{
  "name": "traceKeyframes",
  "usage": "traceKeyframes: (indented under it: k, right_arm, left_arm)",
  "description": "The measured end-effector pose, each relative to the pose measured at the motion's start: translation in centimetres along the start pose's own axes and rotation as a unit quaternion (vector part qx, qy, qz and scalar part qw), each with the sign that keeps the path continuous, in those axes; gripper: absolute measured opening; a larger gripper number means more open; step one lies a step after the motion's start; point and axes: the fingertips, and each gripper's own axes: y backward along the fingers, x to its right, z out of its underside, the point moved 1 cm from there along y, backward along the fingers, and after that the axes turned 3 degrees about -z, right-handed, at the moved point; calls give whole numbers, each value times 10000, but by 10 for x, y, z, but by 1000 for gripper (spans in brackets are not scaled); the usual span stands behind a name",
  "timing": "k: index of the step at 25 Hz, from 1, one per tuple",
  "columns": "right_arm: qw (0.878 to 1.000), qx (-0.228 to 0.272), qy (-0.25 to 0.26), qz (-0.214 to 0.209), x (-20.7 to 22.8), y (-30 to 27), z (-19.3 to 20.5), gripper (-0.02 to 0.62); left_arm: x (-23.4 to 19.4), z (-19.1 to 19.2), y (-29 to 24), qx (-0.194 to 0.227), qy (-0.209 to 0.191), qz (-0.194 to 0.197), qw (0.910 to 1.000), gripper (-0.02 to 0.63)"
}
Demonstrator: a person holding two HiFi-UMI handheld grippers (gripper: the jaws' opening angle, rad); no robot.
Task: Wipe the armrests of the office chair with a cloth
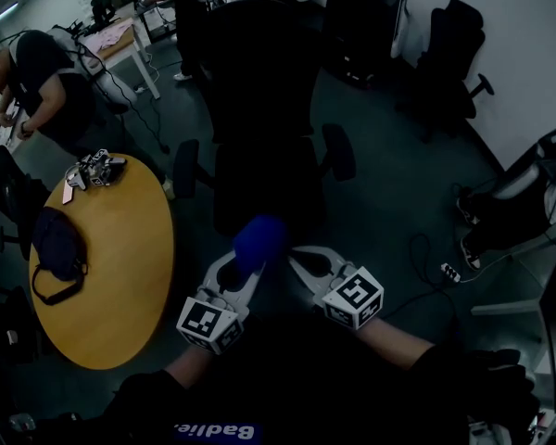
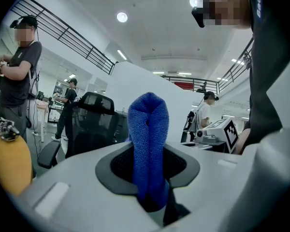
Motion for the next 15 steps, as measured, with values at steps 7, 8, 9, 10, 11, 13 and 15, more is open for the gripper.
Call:
traceKeyframes:
  k: [7, 8, 9, 10, 11, 13, 15]
  right_arm:
    - [10000, -33, 3, 2, 1, 0, 1, 3]
    - [10000, -33, 0, 4, 2, 0, 1, 3]
    - [10000, -36, 8, 0, 2, 0, 2, 3]
    - [10000, -41, 26, -10, 2, 0, 2, 3]
    - [10000, -48, 47, -24, 1, -1, 2, 3]
    - [10000, -67, 50, -42, -1, -2, 3, 3]
    - [10000, -81, 27, -46, -1, -3, 4, 3]
  left_arm:
    - [2, 0, -1, -13, -70, 27, 10000, 129]
    - [3, 0, -1, -4, -71, 23, 10000, 129]
    - [3, 0, 0, -3, -77, 17, 10000, 129]
    - [2, 0, 0, -6, -84, 10, 10000, 129]
    - [2, 0, 1, -10, -90, 5, 10000, 129]
    - [1, 0, 3, -9, -89, -3, 10000, 129]
    - [0, 2, 4, -4, -96, -18, 10000, 129]
